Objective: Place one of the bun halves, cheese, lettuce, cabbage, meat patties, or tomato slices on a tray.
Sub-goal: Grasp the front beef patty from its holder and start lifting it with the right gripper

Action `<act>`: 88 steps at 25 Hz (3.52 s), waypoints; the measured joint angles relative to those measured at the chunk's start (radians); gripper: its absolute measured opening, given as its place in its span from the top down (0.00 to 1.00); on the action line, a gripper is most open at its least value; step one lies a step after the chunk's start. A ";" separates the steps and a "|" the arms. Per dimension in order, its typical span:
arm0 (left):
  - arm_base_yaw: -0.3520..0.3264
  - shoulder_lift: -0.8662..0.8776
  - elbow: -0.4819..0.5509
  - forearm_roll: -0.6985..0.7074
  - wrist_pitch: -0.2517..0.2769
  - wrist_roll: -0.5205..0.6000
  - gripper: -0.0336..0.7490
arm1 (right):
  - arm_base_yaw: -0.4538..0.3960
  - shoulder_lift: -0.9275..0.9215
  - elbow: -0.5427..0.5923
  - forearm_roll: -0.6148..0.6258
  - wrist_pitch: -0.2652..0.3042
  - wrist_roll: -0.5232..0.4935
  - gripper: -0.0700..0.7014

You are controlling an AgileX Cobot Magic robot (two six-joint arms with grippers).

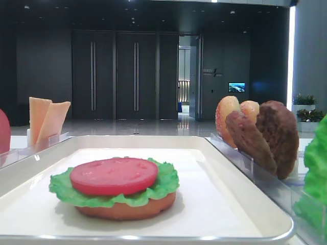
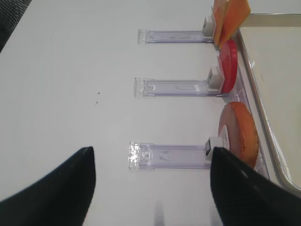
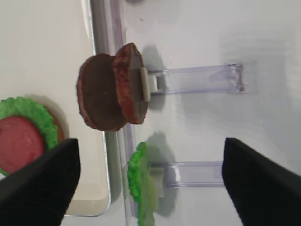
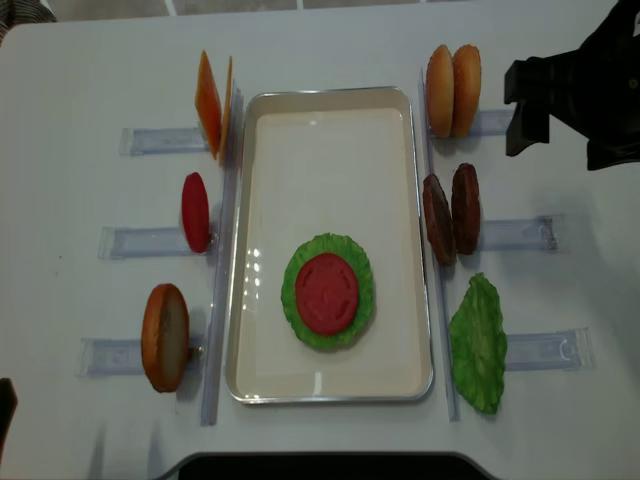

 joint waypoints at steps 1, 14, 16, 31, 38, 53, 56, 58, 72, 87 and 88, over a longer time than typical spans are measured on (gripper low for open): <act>0.000 0.000 0.000 0.000 0.000 0.000 0.22 | 0.022 0.000 0.000 0.000 -0.013 0.021 0.16; 0.000 0.000 0.000 0.000 0.000 0.000 0.22 | 0.241 0.046 -0.003 -0.006 -0.126 0.124 0.16; 0.000 0.000 0.000 0.000 0.000 0.000 0.22 | 0.261 0.069 -0.003 -0.006 -0.134 0.125 0.16; 0.000 0.000 0.000 0.000 0.000 0.000 0.22 | 0.333 0.245 -0.022 -0.006 -0.220 0.144 0.16; 0.000 0.000 0.000 0.000 0.000 0.000 0.22 | 0.333 0.312 -0.038 -0.026 -0.231 0.161 0.16; 0.000 0.000 0.000 0.000 0.000 0.000 0.22 | 0.333 0.354 -0.038 -0.151 -0.231 0.229 0.16; 0.000 0.000 0.000 0.000 0.000 0.000 0.22 | 0.328 0.354 -0.038 -0.164 -0.230 0.235 0.16; 0.000 0.000 0.000 0.000 0.000 0.000 0.22 | 0.325 0.357 -0.038 -0.166 -0.229 0.239 0.16; 0.000 0.000 0.000 0.000 0.000 0.000 0.22 | 0.324 0.404 -0.038 -0.167 -0.228 0.238 0.16; 0.000 0.000 0.000 0.000 0.000 0.000 0.22 | 0.324 0.442 -0.041 -0.250 -0.220 0.237 0.29; 0.000 0.000 0.000 0.000 0.000 0.000 0.22 | 0.324 0.442 -0.041 -0.259 -0.217 0.238 0.29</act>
